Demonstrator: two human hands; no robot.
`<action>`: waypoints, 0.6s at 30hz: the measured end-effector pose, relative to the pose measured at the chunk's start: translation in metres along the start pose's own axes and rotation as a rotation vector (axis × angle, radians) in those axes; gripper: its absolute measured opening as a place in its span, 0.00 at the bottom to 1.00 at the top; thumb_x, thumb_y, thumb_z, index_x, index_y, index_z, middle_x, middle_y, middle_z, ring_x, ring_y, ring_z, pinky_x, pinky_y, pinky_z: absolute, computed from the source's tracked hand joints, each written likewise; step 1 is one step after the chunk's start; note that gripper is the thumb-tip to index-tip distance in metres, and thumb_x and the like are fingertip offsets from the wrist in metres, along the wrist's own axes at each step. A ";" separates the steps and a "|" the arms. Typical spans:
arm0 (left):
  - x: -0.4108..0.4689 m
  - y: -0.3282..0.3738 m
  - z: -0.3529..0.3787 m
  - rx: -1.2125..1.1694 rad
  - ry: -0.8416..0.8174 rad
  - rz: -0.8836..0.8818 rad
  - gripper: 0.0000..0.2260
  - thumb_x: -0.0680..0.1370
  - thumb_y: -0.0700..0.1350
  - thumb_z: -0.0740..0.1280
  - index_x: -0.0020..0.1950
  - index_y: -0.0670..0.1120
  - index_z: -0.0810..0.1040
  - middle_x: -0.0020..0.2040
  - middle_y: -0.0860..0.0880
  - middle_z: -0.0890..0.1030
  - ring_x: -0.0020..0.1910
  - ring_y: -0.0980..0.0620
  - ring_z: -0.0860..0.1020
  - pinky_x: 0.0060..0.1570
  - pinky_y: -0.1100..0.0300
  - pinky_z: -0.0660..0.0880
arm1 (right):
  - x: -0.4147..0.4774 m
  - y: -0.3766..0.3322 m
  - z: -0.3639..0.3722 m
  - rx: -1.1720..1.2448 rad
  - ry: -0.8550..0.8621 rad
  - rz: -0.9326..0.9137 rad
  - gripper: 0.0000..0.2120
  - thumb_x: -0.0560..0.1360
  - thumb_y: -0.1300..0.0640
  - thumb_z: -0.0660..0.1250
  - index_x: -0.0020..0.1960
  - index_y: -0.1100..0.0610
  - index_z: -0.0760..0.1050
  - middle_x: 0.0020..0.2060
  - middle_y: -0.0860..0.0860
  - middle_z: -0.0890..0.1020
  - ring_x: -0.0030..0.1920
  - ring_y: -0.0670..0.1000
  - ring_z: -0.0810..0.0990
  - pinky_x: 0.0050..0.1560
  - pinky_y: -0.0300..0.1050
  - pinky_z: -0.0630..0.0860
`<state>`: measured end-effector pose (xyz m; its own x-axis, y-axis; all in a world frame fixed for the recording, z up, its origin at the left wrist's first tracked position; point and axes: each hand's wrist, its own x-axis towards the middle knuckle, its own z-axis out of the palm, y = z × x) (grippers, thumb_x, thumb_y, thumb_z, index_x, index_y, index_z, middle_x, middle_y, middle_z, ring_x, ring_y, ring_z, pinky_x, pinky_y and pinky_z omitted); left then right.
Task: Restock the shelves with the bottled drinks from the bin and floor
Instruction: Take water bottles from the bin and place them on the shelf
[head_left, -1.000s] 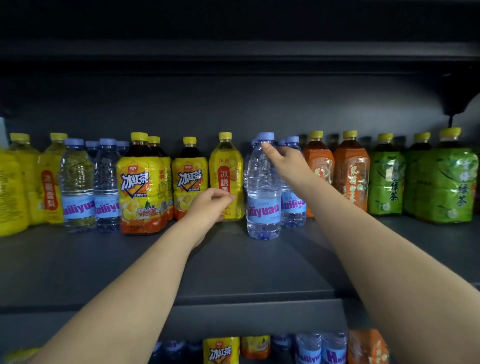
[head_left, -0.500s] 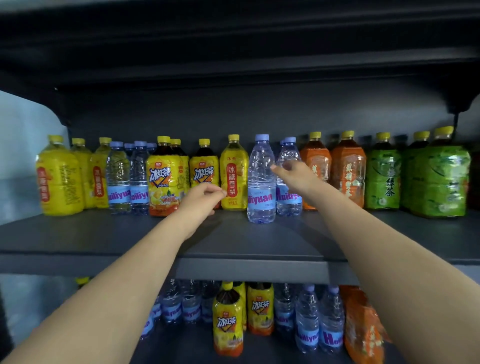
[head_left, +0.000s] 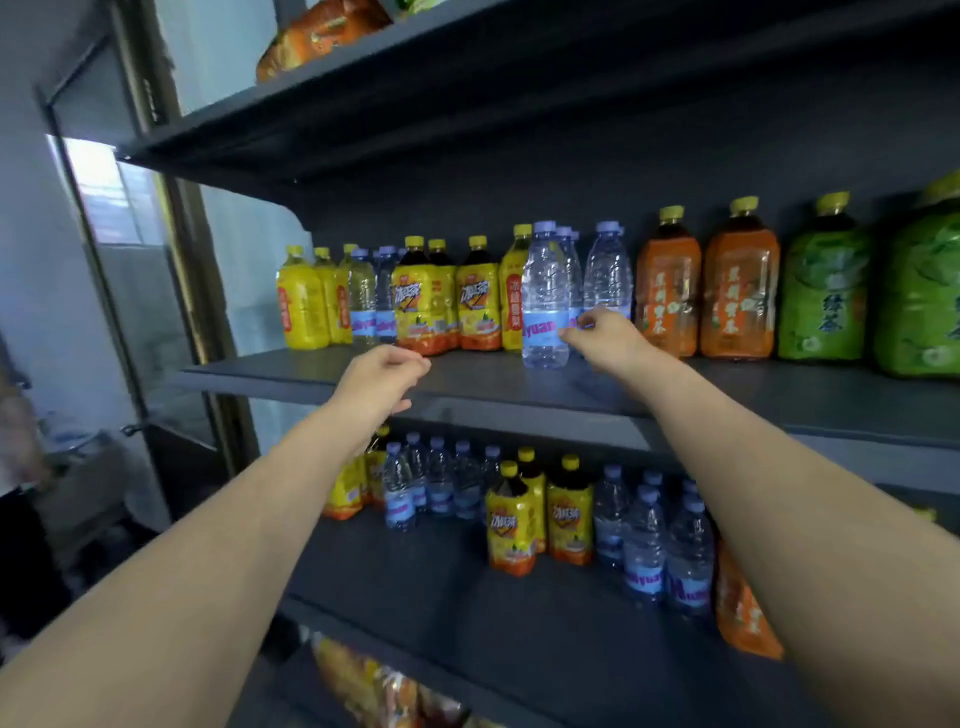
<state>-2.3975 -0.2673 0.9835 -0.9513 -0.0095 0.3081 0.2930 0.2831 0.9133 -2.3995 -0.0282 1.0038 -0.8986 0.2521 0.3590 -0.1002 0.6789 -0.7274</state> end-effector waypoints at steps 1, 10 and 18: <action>-0.014 0.003 -0.008 0.013 0.025 -0.014 0.04 0.78 0.42 0.65 0.50 0.44 0.77 0.56 0.47 0.78 0.57 0.51 0.76 0.55 0.56 0.75 | -0.008 -0.006 0.003 0.022 -0.025 -0.008 0.26 0.78 0.52 0.63 0.70 0.65 0.65 0.57 0.60 0.74 0.52 0.53 0.72 0.55 0.48 0.70; -0.128 0.010 -0.127 0.105 0.285 -0.076 0.04 0.78 0.44 0.64 0.43 0.48 0.76 0.54 0.47 0.78 0.59 0.50 0.75 0.56 0.55 0.74 | -0.095 -0.099 0.076 0.116 -0.317 -0.225 0.25 0.79 0.51 0.62 0.70 0.63 0.65 0.68 0.58 0.71 0.66 0.58 0.70 0.63 0.48 0.67; -0.295 -0.033 -0.262 0.422 0.493 -0.210 0.13 0.78 0.44 0.63 0.62 0.45 0.76 0.43 0.50 0.77 0.46 0.53 0.74 0.47 0.57 0.72 | -0.251 -0.197 0.205 0.032 -0.723 -0.455 0.30 0.79 0.47 0.59 0.74 0.62 0.59 0.72 0.58 0.65 0.69 0.57 0.68 0.63 0.45 0.66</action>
<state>-2.1017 -0.5249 0.9322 -0.7999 -0.5128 0.3120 -0.0510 0.5759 0.8159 -2.2414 -0.3667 0.9377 -0.8185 -0.5497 0.1670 -0.5197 0.5846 -0.6231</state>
